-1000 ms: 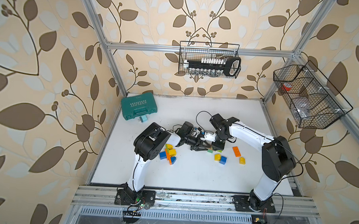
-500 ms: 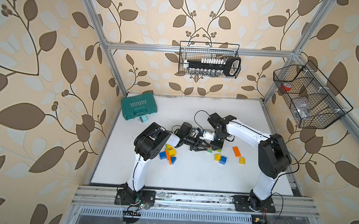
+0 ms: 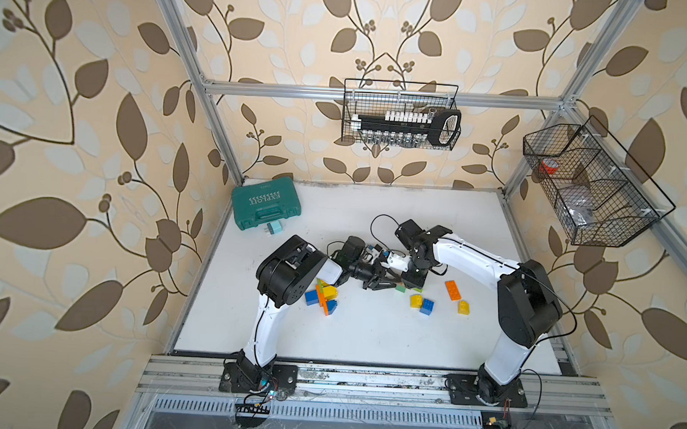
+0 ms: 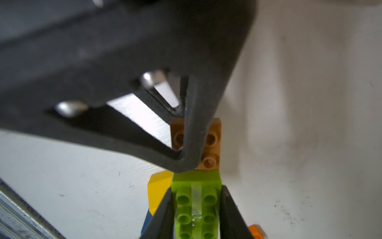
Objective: Assemble a fork with lego
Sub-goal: Assemble the lego brick with the lego brick.
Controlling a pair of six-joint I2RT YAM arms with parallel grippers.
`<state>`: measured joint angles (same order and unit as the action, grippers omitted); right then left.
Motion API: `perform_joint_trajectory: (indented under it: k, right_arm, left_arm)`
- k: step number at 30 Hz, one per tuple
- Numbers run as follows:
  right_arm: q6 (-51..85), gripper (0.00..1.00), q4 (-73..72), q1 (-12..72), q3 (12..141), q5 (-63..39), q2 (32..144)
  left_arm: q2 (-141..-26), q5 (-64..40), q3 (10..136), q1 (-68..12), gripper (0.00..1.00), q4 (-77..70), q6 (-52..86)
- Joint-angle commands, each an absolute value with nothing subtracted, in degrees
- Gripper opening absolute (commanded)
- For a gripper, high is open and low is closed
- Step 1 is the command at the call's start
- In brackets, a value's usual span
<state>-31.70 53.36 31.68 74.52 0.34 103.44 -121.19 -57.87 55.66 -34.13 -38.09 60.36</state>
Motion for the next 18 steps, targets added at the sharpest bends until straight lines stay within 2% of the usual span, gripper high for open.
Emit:
perform_joint_trajectory:
  k: [1, 6, 18]
  right_arm:
    - [-31.29, 0.16, 49.79, 33.14, 70.83, 2.87, 110.09]
    - [-31.94, 0.17, 49.84, 33.15, 73.22, 1.1, 108.44]
    - [-38.53, 0.18, 51.14, 32.53, 80.89, -1.54, 108.16]
  left_arm:
    - [-122.26, -55.9, 54.32, -35.34, 0.37, -35.72, 60.27]
    - [-121.56, -56.31, 54.45, -35.34, 0.38, -36.1, 60.55]
    - [-116.46, -58.17, 52.5, -32.63, 0.49, -41.67, 64.42]
